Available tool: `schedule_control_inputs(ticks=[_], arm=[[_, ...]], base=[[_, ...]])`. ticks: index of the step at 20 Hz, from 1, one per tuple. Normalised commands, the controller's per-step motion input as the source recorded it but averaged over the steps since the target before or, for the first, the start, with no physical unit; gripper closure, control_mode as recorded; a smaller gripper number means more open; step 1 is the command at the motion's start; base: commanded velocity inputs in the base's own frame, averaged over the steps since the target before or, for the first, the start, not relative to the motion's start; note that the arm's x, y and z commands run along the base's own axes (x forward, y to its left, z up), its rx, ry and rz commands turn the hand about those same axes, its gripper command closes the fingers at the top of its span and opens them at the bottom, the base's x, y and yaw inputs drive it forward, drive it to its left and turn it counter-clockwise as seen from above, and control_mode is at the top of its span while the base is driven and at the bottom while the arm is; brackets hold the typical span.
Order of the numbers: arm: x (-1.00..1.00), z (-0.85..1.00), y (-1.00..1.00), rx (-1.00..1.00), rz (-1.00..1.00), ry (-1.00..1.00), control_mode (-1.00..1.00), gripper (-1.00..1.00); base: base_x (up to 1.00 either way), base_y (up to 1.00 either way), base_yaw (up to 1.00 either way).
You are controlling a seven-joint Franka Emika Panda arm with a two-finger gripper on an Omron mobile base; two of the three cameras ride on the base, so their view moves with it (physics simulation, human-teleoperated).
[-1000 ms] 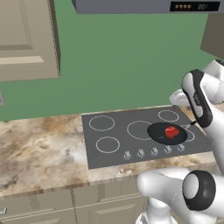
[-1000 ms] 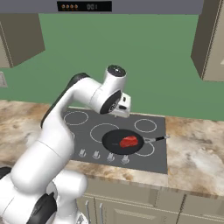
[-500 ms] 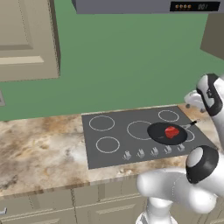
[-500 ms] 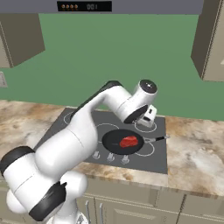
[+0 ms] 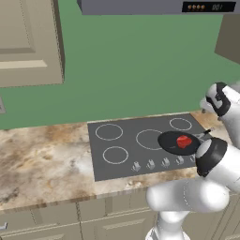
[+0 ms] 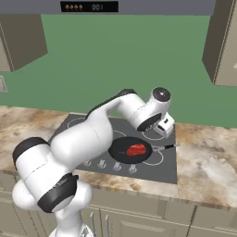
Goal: Pick up the pan with the steak in it and place it on the dining table. Then place the steak on the plate.
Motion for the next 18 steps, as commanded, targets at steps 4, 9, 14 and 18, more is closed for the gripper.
schedule_control_inputs(ticks=[4, 9, 14, 18], arm=[[0.12, -0.22, 0.0, -0.07, -0.19, 0.04, -1.0, -1.0], [0.2, -0.12, 0.0, -0.04, -0.02, 0.03, -1.0, -1.0], [0.39, -0.21, -0.07, -0.03, -0.05, 0.02, -1.0, -1.0], [0.35, -0.25, -0.25, -0.01, -0.11, 0.02, -1.0, -1.0]], base=[[0.0, 0.0, 0.0], [0.0, 0.0, 0.0], [0.0, 0.0, 0.0], [0.0, 0.0, 0.0]])
